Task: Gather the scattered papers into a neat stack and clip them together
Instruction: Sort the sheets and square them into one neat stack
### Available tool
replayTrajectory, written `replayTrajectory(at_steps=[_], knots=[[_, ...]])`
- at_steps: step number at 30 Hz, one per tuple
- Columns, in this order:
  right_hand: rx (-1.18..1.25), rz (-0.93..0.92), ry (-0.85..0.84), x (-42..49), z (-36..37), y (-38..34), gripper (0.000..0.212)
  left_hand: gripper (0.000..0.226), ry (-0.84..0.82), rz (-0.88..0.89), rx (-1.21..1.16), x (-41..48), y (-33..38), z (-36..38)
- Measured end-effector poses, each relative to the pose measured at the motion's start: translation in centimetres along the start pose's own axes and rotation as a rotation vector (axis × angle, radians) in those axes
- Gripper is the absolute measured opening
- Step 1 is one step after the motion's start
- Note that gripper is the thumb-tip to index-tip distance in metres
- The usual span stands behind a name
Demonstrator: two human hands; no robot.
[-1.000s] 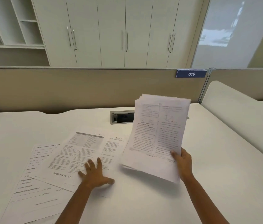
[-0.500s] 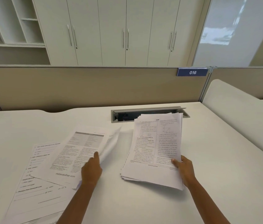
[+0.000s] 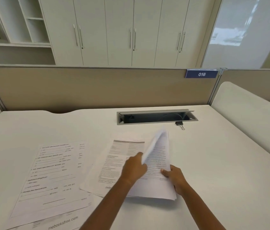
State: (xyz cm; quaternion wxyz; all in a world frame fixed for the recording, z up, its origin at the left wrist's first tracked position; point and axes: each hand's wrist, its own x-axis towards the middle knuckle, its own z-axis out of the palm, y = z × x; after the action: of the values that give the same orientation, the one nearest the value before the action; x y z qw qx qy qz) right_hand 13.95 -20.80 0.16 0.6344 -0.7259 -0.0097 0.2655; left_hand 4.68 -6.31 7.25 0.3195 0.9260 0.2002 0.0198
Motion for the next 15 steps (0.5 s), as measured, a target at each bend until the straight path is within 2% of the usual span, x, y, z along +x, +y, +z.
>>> replayTrajectory(at_steps=[4, 5, 7, 9, 12, 15], knots=[[-0.055, -0.009, -0.053, -0.6, 0.3, -0.3, 0.020, 0.071, -0.276, -0.109, -0.118, 0.3, -0.1, 1.6], [-0.115, -0.039, -0.059, -0.8, 0.2, -0.4, 0.019, 0.075, -0.297, -0.127, -0.144, 0.4, -0.4, 1.7], [-0.187, -0.086, -0.094, -1.1, -0.1, -0.6, 0.018, 0.073, -0.216, -0.131, -0.089, 0.8, -1.7, 1.1], [-0.171, -0.065, -0.117, -1.2, -0.6, -0.8, 0.021, 0.065, -0.034, -0.153, 0.084, 1.2, -3.7, 0.0], [-0.142, -0.018, -0.136, -1.4, -1.0, -1.1, 0.025, 0.056, 0.144, -0.311, 0.356, 1.3, -7.2, -2.0], [0.091, 0.117, -0.158, -1.4, -1.5, -1.2, 0.063, 0.057, 0.166, -0.513, 0.372, 1.0, -9.8, -2.8]])
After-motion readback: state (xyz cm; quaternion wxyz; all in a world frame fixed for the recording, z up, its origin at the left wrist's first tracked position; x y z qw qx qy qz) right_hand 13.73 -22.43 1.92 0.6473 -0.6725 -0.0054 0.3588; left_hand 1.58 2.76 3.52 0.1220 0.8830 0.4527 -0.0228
